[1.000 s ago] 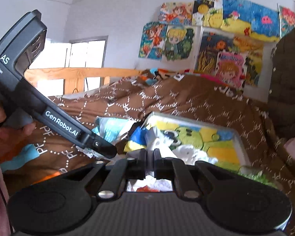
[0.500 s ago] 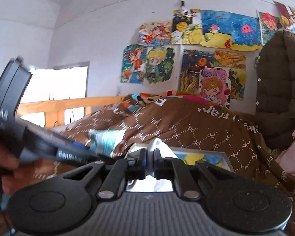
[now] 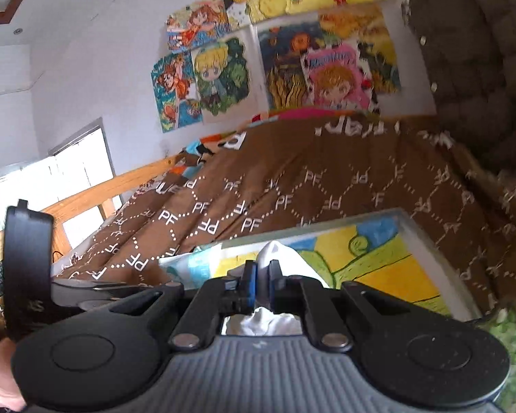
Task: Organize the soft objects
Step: 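Carry both items into the tray and open both grippers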
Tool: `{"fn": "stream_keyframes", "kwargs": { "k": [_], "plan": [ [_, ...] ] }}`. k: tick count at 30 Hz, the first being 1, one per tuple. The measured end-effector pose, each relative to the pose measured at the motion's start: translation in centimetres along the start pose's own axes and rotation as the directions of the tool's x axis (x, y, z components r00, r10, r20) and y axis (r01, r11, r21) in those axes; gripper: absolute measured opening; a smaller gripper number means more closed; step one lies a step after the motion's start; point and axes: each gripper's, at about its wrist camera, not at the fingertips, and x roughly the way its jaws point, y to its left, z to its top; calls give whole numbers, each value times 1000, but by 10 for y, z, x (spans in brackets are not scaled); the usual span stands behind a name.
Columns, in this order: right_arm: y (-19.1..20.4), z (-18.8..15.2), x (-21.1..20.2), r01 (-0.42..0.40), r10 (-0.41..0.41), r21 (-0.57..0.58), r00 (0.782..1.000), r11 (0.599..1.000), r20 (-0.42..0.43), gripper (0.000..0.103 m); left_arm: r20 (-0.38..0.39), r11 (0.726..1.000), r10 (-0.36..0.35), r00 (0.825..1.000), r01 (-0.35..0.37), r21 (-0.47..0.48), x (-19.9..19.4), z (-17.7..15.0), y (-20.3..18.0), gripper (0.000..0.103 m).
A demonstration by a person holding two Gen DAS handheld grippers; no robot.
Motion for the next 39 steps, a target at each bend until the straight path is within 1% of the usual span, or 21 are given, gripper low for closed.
{"fn": "stream_keyframes", "kwargs": {
  "k": [2, 4, 10, 15, 19, 21, 22, 23, 24, 26, 27, 28, 30, 31, 33, 37, 39],
  "plan": [
    [-5, -2, 9, 23, -23, 8, 999, 1000, -25, 8, -22, 1000, -16, 1000, 16, -16, 10, 1, 3, 51],
    [-10, -3, 14, 37, -36, 23, 998, 999, -41, 8, -61, 998, -56, 997, 54, -29, 18, 1, 7, 52],
    [-25, -8, 31, 95, -87, 69, 990, 993, -107, 12, -115, 992, -114, 987, 106, -68, 27, 1, 14, 53],
    [-34, -17, 38, 129, -112, 95, 980, 987, -163, 17, -150, 993, -113, 982, 108, -40, 28, 0, 7, 55],
    [-35, -18, 38, 135, -117, 95, 978, 986, -173, 21, -153, 994, -105, 983, 102, -28, 28, -1, 5, 57],
    [-34, -18, 38, 140, -123, 91, 978, 986, -171, 33, -154, 995, -102, 983, 98, -34, 27, -1, 5, 60],
    [-34, -18, 37, 143, -126, 89, 978, 986, -167, 37, -155, 995, -101, 983, 96, -41, 27, 0, 6, 62],
    [-34, -17, 36, 146, -130, 89, 978, 985, -164, 45, -158, 995, -97, 983, 90, -49, 27, 0, 6, 63],
    [-33, -16, 36, 150, -135, 87, 978, 985, -161, 50, -161, 995, -91, 983, 82, -57, 27, 0, 6, 64],
    [-33, -15, 34, 159, -145, 80, 977, 984, -156, 56, -164, 995, -91, 982, 82, -64, 26, 1, 6, 66],
    [-33, -13, 33, 165, -153, 74, 976, 983, -153, 61, -164, 995, -87, 983, 77, -64, 25, 1, 6, 69],
    [-34, -12, 31, 171, -159, 71, 976, 983, -149, 63, -163, 996, -79, 984, 70, -62, 24, 1, 6, 73],
    [-34, -10, 27, 183, -173, 68, 975, 981, -137, 73, -156, 997, -65, 986, 57, -59, 20, 1, 5, 76],
    [-35, -8, 25, 190, -180, 67, 975, 980, -132, 75, -150, 997, -63, 987, 54, -60, 18, 2, 5, 78],
    [-35, -5, 20, 208, -201, 57, 972, 976, -119, 83, -138, 997, -55, 989, 46, -65, 12, 4, 5, 82],
    [-35, 1, 5, 242, -238, 38, 968, 970, -85, 91, -104, 996, -50, 993, 41, -79, -6, 6, 2, 83],
    [-35, 6, -6, 258, -256, 28, 965, 966, -57, 96, -76, 996, -37, 996, 31, -84, -18, 6, 0, 84]
  ]
}}
